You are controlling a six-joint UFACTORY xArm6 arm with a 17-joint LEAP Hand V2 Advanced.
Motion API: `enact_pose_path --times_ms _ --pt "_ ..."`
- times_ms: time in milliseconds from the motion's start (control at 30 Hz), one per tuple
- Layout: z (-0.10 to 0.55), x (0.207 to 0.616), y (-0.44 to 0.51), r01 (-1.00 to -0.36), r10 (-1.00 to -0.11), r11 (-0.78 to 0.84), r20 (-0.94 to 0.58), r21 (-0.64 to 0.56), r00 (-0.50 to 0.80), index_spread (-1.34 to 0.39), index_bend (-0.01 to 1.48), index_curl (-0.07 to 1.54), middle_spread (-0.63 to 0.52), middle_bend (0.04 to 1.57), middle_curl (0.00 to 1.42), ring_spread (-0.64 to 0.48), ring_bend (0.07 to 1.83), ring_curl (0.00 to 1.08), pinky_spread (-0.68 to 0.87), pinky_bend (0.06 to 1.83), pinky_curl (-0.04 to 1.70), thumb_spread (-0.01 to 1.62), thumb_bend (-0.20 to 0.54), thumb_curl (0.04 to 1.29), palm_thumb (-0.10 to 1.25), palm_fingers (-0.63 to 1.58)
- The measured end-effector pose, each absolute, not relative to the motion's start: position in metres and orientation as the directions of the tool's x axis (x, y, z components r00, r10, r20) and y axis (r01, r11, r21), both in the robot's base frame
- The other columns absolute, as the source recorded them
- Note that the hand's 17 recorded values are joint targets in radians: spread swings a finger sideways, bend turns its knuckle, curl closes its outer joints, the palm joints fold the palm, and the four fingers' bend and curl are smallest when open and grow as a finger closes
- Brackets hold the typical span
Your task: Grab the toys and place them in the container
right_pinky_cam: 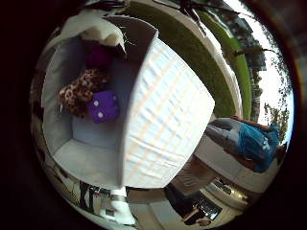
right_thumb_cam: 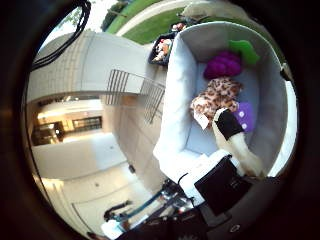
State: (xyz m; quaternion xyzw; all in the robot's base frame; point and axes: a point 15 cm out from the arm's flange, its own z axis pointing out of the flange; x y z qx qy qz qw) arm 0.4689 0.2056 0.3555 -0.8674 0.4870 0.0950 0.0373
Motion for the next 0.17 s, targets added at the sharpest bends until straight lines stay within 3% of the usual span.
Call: enact_pose_path --times_ms 167 --pt "0.391 0.443 0.18 -0.859 -0.846 -0.51 -0.203 0.042 0.492 -0.44 0.36 0.2 0.06 0.15 0.31 0.32 0.47 0.33 0.51 0.83 0.41 1.09 -0.025 0.54 0.88 -0.01"
